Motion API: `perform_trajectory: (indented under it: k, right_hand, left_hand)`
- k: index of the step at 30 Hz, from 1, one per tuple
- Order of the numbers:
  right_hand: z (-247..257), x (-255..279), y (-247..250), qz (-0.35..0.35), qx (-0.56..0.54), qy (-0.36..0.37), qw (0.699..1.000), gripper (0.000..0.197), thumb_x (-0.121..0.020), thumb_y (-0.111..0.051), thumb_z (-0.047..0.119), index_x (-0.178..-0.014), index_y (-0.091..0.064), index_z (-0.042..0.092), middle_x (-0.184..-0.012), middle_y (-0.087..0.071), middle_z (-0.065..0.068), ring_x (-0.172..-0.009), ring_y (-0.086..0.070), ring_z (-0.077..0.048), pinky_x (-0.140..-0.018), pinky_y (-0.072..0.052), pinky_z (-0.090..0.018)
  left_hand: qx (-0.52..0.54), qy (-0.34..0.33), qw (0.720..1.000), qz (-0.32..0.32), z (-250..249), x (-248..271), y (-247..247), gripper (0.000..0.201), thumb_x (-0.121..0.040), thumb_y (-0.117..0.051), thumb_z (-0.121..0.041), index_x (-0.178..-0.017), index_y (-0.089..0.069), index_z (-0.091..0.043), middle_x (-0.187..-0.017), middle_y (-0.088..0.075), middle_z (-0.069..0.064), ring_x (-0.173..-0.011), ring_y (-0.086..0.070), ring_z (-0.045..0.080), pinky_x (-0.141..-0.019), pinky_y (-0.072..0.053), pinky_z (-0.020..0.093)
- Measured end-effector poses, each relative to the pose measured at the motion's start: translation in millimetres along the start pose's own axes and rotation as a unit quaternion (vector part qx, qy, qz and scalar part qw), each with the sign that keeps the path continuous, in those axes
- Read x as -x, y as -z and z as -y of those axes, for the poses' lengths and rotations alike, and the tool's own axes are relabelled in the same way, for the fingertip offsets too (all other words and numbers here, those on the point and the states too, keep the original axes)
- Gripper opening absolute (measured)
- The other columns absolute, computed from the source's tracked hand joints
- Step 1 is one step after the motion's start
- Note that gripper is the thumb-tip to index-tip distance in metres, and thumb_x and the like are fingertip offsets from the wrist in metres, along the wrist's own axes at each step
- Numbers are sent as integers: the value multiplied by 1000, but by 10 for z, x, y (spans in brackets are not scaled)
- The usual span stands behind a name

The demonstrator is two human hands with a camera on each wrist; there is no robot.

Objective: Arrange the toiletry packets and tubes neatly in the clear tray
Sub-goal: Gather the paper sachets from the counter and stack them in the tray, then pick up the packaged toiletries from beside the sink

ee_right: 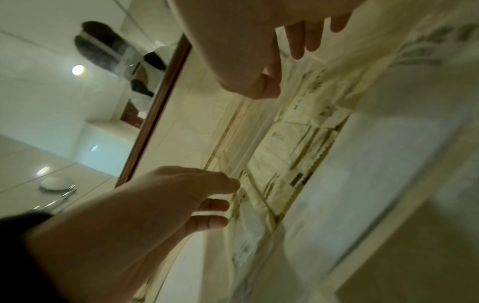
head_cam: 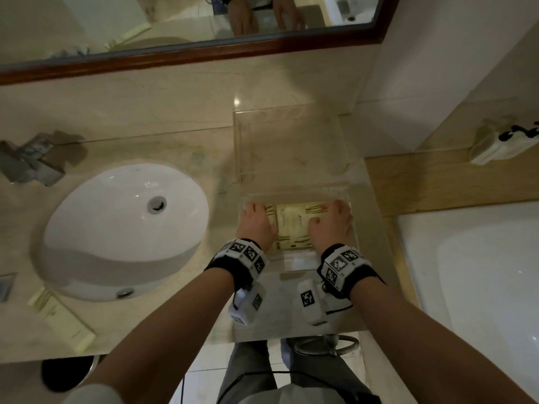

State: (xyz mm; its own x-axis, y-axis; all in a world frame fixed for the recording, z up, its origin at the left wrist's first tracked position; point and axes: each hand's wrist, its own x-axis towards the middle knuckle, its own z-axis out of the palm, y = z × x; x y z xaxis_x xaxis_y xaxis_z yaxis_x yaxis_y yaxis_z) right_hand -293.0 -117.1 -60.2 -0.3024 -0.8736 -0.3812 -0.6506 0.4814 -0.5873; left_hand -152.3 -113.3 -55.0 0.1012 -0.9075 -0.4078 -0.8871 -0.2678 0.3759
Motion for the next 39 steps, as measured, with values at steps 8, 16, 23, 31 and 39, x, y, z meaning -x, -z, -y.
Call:
perform_trajectory:
  k: [8,16,23,31,39]
  right_hand:
    - [723,350,-433,22,-15,118,993,26,-88,-51,13,-114,-54,15,-127,-50,-5,-124,-42,-24,-105,-27,-39]
    - [1556,1182,-1395,161,-56,184,968,18,-94,-46,17,-106,-58,10,-93,-63,-7,-95,-62,-30,-86,-49,-36]
    - [2179,2294,-2810,303,74,219,925,21,-91,-50,24,-105,-59,10,-107,-65,-11,-99,-60,-29,-88,-48,-36]
    - [2508,2940,-3878,239,334,213,887,39,-94,-43,32,-123,-47,7,-128,-54,-10,-117,-53,-29,-102,-34,-40]
    - [2614,2935,-3964,292,373,218,854,29,-90,-48,25,-113,-53,9,-123,-53,-13,-113,-53,-31,-95,-42,-38]
  left_hand:
    - [91,75,992,-46,503,266,530,27,-95,-38,-24,-118,-49,-17,-106,-66,8,-90,-61,28,-77,-45,33]
    - [182,203,956,-108,2054,805,1074,27,-93,-41,-23,-117,-48,-13,-105,-68,14,-88,-62,29,-79,-50,36]
    - [179,296,937,-44,3838,1385,1311,30,-95,-42,-26,-118,-47,-6,-111,-61,15,-96,-60,32,-70,-40,31]
    - [168,311,935,-10,5038,1554,1521,30,-96,-40,-24,-103,-56,0,-105,-61,25,-89,-61,35,-76,-49,42]
    - [182,276,944,-8,5287,1404,1707,25,-94,-41,-18,-95,-56,3,-83,-56,25,-78,-59,34,-63,-35,31]
